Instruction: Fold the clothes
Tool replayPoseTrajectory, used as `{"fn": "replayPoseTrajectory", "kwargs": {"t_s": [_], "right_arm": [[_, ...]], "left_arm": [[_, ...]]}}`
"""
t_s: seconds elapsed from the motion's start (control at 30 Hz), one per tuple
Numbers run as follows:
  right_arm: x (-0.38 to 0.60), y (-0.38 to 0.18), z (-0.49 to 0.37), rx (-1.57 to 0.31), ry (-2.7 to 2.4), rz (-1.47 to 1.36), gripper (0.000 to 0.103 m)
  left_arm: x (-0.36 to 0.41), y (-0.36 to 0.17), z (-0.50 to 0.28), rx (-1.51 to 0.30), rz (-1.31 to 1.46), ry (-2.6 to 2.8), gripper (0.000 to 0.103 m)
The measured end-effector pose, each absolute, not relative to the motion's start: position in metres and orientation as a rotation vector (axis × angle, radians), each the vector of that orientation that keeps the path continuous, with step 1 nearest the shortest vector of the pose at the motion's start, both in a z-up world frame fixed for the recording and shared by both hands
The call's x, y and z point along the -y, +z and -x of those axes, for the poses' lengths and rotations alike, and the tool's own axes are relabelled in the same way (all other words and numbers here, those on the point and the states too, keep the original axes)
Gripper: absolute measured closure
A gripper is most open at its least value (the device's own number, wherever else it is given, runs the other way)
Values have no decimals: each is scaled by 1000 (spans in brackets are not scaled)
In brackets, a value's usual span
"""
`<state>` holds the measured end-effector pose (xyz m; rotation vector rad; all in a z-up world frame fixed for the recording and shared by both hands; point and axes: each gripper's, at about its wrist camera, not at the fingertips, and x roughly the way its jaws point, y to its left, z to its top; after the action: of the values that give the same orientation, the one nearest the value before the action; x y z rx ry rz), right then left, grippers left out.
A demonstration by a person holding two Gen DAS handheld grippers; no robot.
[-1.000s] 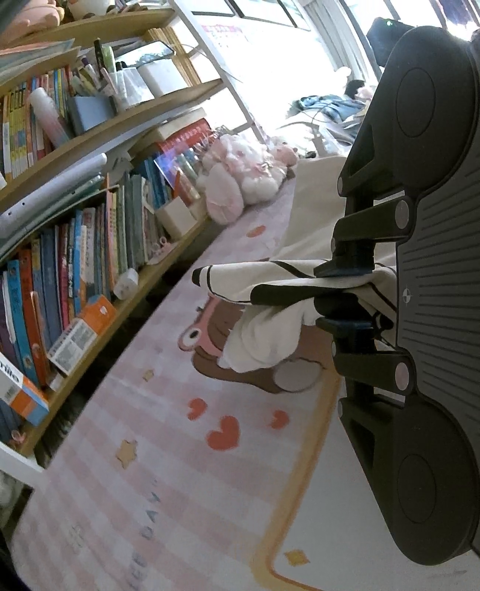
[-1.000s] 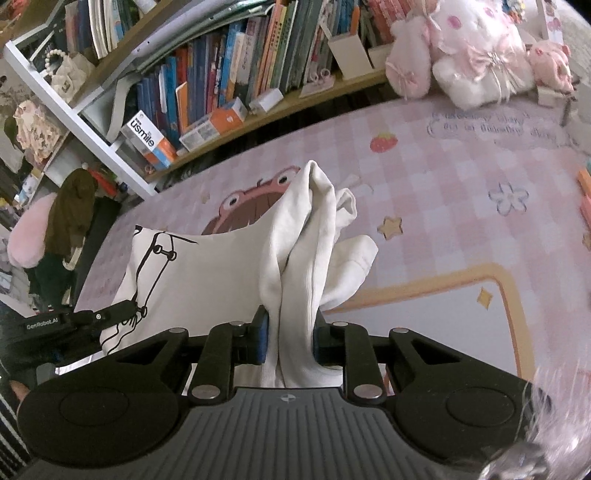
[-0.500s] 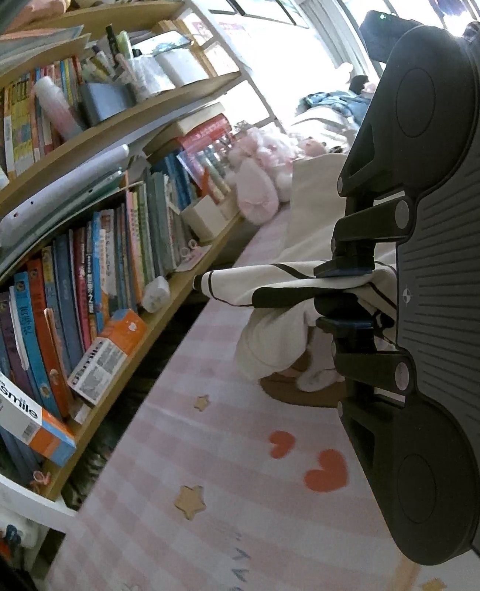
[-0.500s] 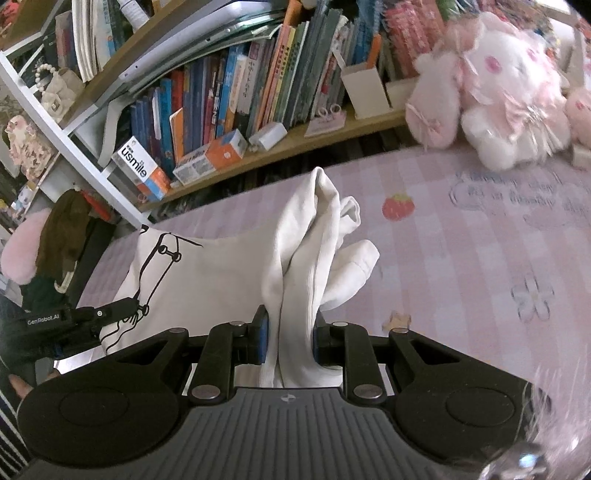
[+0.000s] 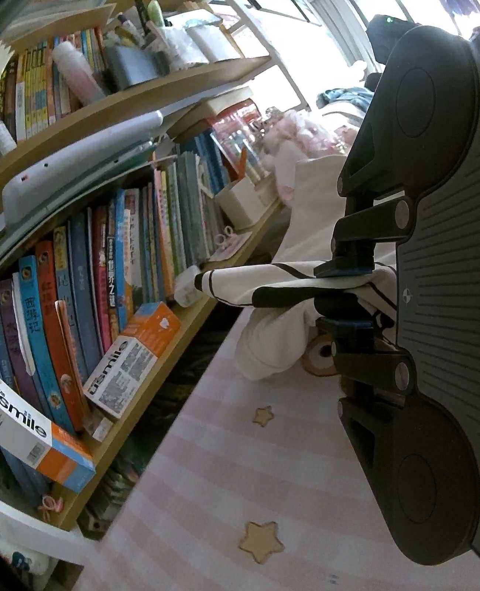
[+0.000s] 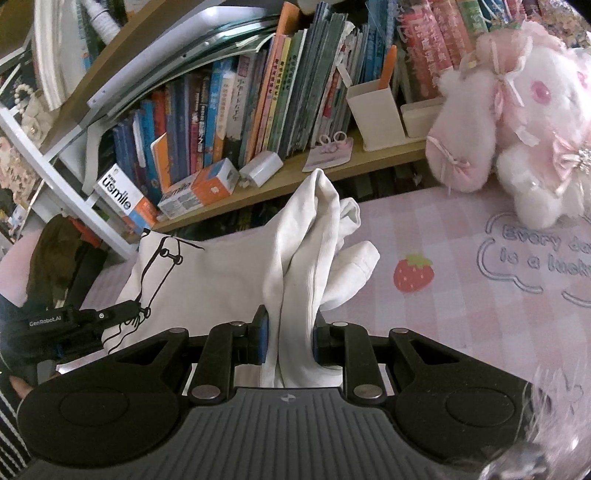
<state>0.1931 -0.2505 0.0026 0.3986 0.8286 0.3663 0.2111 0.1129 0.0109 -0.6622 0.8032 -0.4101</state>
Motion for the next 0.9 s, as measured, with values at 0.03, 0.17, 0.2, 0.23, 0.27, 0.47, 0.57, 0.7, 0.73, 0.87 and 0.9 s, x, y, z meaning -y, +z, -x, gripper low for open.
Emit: {"fn": "replayPoseTrajectory", "kwargs": {"t_s": [0.03, 0.17, 0.2, 0.23, 0.27, 0.47, 0.57, 0.7, 0.73, 0.87, 0.9], "right_arm": [[250, 1, -197, -829, 367, -400, 84], [249, -3, -215, -829, 371, -412, 84], [249, -3, -219, -825, 373, -412, 84], [249, -3, -223, -819, 375, -414, 84], [249, -3, -226, -815, 376, -417, 84], [247, -7, -247, -800, 379, -424, 84], [247, -13, -254, -796, 384, -428, 84], [245, -23, -263, -796, 387, -431, 83], [244, -26, -265, -803, 382, -435, 83], [247, -44, -273, -849, 341, -485, 82], [251, -48, -273, -853, 334, -511, 81]], "left_arm": [[-113, 10, -216, -801, 664, -409, 83], [-113, 5, -232, -792, 671, -402, 83], [-113, 5, -236, -787, 669, -402, 83], [-113, 5, -239, -782, 667, -403, 83], [-113, 5, -243, -776, 666, -405, 83], [-113, 2, -262, -761, 655, -402, 83], [-115, -4, -267, -757, 654, -400, 83], [-118, -16, -270, -763, 672, -376, 83], [-119, -21, -271, -766, 679, -365, 83], [-122, -38, -269, -778, 720, -319, 81], [-124, -40, -268, -777, 743, -315, 81]]}}
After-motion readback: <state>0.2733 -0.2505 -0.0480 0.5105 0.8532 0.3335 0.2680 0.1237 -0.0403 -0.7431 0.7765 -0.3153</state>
